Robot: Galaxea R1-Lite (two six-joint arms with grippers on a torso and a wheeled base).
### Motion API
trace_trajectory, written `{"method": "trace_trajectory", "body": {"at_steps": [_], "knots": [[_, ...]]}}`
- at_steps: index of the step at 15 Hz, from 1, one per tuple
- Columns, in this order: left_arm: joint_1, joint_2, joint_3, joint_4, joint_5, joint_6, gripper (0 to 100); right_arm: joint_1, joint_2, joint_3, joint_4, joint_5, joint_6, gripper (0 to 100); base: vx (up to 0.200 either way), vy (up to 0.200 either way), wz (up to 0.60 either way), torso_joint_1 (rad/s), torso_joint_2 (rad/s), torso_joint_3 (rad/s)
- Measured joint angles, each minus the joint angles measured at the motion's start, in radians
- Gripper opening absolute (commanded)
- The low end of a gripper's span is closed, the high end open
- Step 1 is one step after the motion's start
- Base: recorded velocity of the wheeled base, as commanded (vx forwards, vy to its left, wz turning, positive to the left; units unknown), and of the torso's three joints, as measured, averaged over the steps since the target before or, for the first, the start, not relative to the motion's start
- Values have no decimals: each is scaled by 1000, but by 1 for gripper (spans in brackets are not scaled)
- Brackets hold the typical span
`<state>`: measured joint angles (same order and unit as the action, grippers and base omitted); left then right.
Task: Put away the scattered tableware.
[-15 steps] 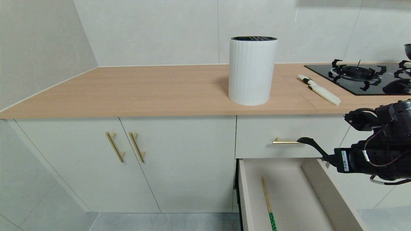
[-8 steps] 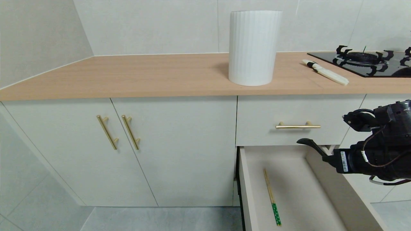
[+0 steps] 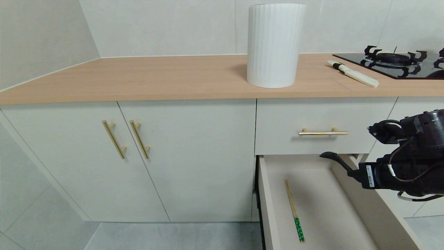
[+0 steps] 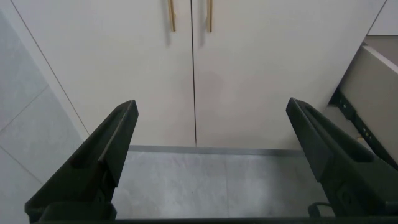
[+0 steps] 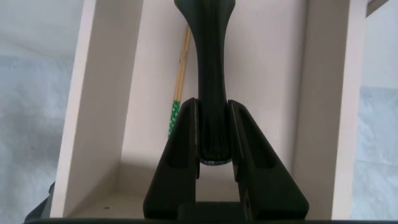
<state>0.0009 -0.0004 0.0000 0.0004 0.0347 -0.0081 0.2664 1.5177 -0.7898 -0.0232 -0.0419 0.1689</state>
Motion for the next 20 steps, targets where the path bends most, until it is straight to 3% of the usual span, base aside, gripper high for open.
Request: {"method": "trace_trajectory", "body": {"at_steps": [7,16,20], "knots": [[0,0,0,0,0,0,100,0,214,-4,-58,-4,3,0,0,0,0,0,0,0],[0,0,0,0,0,0,100,-4,579,28,-349,-19,11,0,0,0,0,0,0,0],[0,0,0,0,0,0,100,-6,657,38,-388,-44,11,0,0,0,0,0,0,0]]}}
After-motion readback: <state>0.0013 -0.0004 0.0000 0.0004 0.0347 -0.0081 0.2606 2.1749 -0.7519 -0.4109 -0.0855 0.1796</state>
